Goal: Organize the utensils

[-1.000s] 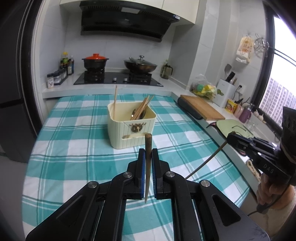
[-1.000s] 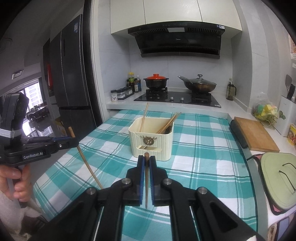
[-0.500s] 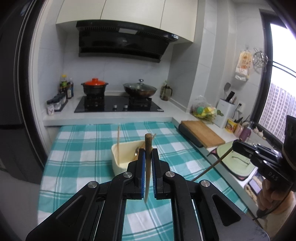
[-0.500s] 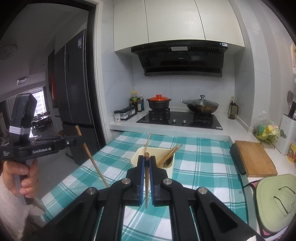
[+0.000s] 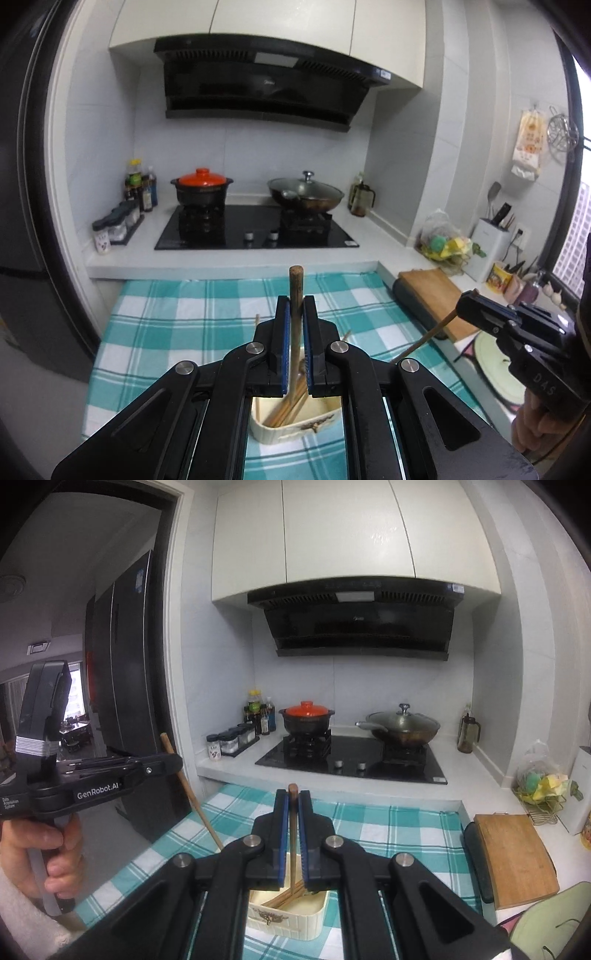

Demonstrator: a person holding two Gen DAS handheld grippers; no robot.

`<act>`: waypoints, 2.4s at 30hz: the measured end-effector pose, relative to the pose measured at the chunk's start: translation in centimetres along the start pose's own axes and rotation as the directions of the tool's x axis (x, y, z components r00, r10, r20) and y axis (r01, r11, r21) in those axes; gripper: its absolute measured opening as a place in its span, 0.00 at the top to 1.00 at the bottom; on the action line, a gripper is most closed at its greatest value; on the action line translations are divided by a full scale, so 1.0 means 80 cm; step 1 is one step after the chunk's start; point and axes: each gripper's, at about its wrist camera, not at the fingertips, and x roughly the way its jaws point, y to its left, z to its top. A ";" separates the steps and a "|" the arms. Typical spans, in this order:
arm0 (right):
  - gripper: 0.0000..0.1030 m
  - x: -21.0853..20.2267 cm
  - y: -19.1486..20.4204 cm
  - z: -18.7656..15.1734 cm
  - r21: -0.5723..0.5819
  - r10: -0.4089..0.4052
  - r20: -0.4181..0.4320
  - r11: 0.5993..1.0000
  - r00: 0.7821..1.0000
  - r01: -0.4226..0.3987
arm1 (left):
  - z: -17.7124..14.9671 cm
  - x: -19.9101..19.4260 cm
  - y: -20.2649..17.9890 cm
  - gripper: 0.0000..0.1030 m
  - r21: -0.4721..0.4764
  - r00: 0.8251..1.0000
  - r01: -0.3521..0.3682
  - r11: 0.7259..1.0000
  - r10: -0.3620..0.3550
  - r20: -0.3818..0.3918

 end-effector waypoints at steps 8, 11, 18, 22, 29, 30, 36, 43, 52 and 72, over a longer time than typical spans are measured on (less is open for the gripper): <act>0.95 0.142 -0.032 -0.030 0.083 0.051 -0.307 0.996 0.950 -0.026 | -0.036 0.111 0.024 0.95 -0.036 0.981 -0.021 0.999 0.013 -0.194; 0.95 0.187 -0.042 -0.047 0.137 0.081 -0.396 0.990 0.915 -0.029 | -0.047 0.136 0.031 0.95 -0.045 0.972 -0.038 0.998 0.027 -0.232; 0.92 0.247 -0.044 -0.073 0.169 0.090 -0.437 0.985 0.895 -0.016 | -0.052 0.136 0.046 0.38 -0.037 0.970 -0.122 0.992 0.111 -0.216; 0.65 0.239 -0.043 -0.069 0.166 0.077 -0.390 0.986 0.917 -0.012 | -0.056 0.097 0.044 0.26 0.019 0.976 -0.149 0.989 0.150 -0.155; 0.41 0.129 -0.021 -0.047 0.068 -0.011 -0.211 0.997 0.978 0.026 | -0.101 -0.003 0.004 0.01 0.126 0.963 -0.267 0.955 0.269 -0.001; 0.36 0.106 -0.017 -0.048 0.062 -0.025 -0.187 0.997 0.982 0.037 | -0.111 -0.016 -0.004 0.00 0.136 0.955 -0.295 0.946 0.296 0.015; 0.18 -0.008 0.014 -0.076 0.029 -0.120 -0.132 0.992 0.984 0.125 | -0.173 -0.078 -0.044 0.00 0.132 0.907 -0.421 0.897 0.419 0.044; 0.11 -0.099 0.052 -0.134 0.006 -0.189 -0.099 0.982 0.977 0.191 | -0.219 -0.151 -0.058 0.00 0.051 0.906 -0.422 0.905 0.421 0.033; 0.00 -0.143 0.077 -0.180 0.046 -0.204 -0.104 0.977 0.973 0.209 | -0.247 -0.200 -0.045 0.00 -0.056 0.954 -0.300 0.952 0.301 0.002; 0.00 -0.163 0.122 -0.191 -0.007 -0.175 -0.057 0.985 0.983 0.175 | -0.256 -0.205 -0.058 0.00 0.017 0.940 -0.340 0.940 0.341 -0.007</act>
